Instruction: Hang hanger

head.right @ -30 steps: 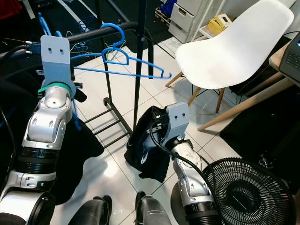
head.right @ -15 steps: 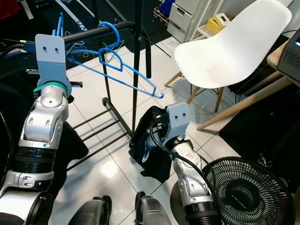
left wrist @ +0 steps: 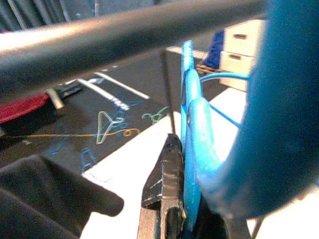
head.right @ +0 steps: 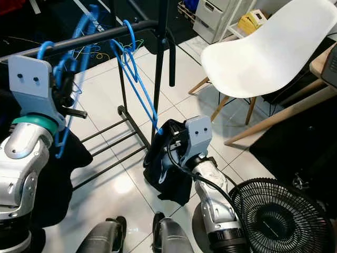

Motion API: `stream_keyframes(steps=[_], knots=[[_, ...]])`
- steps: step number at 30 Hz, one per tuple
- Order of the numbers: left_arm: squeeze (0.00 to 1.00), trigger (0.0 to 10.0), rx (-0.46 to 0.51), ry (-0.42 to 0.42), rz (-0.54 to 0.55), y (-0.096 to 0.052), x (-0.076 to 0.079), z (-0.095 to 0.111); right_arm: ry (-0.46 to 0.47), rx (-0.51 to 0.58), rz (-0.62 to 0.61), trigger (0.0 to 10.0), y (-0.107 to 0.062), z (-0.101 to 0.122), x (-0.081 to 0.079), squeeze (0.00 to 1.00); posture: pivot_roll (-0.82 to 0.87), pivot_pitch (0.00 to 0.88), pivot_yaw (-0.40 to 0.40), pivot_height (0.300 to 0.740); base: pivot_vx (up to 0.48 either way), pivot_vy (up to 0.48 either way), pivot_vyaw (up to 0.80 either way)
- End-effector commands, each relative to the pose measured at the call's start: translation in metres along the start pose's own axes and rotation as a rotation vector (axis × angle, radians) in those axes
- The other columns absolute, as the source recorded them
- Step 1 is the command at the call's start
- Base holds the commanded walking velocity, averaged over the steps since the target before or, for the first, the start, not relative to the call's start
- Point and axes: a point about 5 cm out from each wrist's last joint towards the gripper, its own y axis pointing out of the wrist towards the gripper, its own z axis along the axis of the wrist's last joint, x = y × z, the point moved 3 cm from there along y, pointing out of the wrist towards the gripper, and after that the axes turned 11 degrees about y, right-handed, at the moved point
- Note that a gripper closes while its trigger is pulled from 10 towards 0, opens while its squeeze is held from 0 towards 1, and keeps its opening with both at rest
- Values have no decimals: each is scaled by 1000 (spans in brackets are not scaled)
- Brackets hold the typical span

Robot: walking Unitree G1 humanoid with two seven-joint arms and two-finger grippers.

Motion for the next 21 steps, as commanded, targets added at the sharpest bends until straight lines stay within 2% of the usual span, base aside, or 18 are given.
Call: stream_keyframes(steps=[1, 2, 3, 4, 5, 6, 7, 8, 11, 14, 15, 18, 21], knots=[[0, 10000, -8, 25, -127, -14, 21, -5, -7, -2, 5, 10000, 0, 1, 2, 0, 23, 196, -24, 740, 0, 0, 0], [0, 10000, -8, 25, -127, -14, 21, -5, -7, -2, 5, 10000, 0, 1, 2, 0, 23, 196, -24, 740, 0, 0, 0], [0, 10000, -27, 56, -200, -24, 35, -14, -9, -3, 5, 10000, 0, 1, 2, 0, 15, 194, -22, 740, 0, 0, 0], [0, 10000, -27, 56, -200, -24, 35, -14, -9, -3, 5, 10000, 0, 1, 2, 0, 15, 194, -22, 740, 0, 0, 0], [0, 10000, -54, 75, -238, -32, 45, -27, -10, -3, 4, 10000, 0, 0, 2, 0, 12, 190, -21, 740, 0, 0, 0], [0, 10000, -54, 75, -238, -32, 45, -27, -10, -3, 4, 10000, 0, 0, 2, 0, 12, 190, -21, 740, 0, 0, 0], [0, 10000, -87, 96, -246, -38, 49, -39, -10, -3, 4, 10000, -1, 0, 2, 0, 6, 186, -21, 740, 0, 0, 0], [0, 10000, -87, 96, -246, -38, 49, -39, -10, -3, 4, 10000, -1, 0, 2, 0, 6, 186, -21, 740, 0, 0, 0], [0, 10000, -138, 110, -215, -43, 46, -59, -19, -4, 19, 10000, -1, 2, 1, 0, 2, 179, -26, 740, 0, 0, 0], [0, 10000, -154, 105, -199, -44, 42, -64, -25, -5, 35, 10000, -1, 3, -1, 0, 2, 179, -26, 740, 0, 0, 0], [0, 10000, -176, 82, -166, -43, 37, -70, -32, -4, 58, 10000, -1, 4, -4, 0, 0, 168, -28, 740, 0, 0, 0], [0, 10000, -190, 64, -147, -44, 33, -73, -37, -4, 74, 10000, 0, 4, -6, 0, 0, 168, -28, 740, 0, 0, 0], [0, 10000, -205, 3, -77, -40, 29, -78, -34, 10, 82, 10000, 3, 4, -10, 0, -10, 118, -23, 740, 0, 0, 0]])
